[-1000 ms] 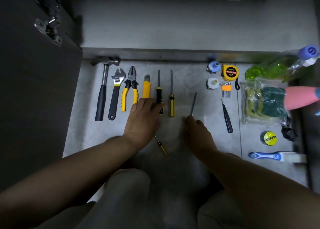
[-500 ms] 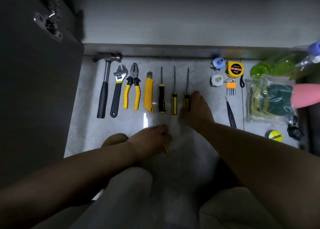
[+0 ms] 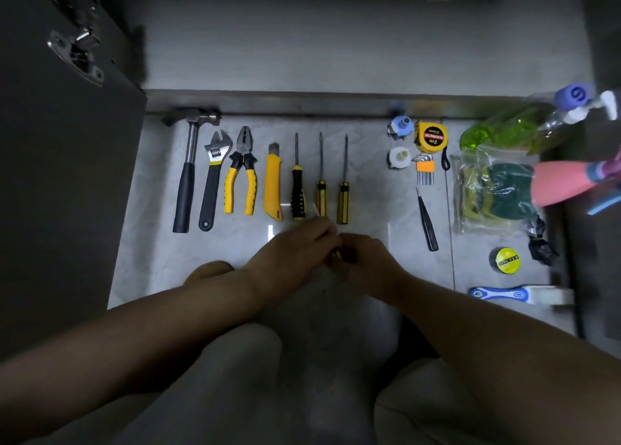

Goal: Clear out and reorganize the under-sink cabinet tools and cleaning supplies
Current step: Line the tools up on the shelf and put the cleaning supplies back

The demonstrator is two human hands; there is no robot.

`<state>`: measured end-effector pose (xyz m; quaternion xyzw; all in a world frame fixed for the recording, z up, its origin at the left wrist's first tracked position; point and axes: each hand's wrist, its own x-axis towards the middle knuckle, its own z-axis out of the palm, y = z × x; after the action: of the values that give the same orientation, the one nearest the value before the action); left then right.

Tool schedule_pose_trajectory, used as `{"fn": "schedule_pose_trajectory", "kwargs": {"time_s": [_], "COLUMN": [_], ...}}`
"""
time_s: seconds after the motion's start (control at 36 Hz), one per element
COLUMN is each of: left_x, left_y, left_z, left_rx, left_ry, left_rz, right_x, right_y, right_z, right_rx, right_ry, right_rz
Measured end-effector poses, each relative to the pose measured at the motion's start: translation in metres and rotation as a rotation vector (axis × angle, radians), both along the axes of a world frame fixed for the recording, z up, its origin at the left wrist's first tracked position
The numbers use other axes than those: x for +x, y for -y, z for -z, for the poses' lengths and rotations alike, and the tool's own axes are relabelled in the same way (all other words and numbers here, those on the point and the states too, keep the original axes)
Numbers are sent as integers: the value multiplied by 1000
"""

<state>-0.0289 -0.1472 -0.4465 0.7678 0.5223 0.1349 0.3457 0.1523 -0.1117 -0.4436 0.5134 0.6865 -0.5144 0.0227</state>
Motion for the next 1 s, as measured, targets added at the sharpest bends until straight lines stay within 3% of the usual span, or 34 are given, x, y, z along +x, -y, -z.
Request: {"fn": "schedule_pose_trajectory", "kwargs": {"time_s": [0.17,0.33,0.5,1.0], "left_x": [8,-2,-14,-7], "left_y": [-35,-43,-39,-44], "left_z": [-16,-13,4,10], "left_rx": [71,134,162,158], "left_ry": [36,-114,-148,-262], "left_rz": [-90,-166,-129,-97], "right_x": [-4,1,5,3], "right_y": [-17,-39,-57,-57], "right_z": [-3,9,17,14], "right_rx": [180,203,97,152], "right_ry": [21,245,366,336], "right_rz": [285,491,453,475]}}
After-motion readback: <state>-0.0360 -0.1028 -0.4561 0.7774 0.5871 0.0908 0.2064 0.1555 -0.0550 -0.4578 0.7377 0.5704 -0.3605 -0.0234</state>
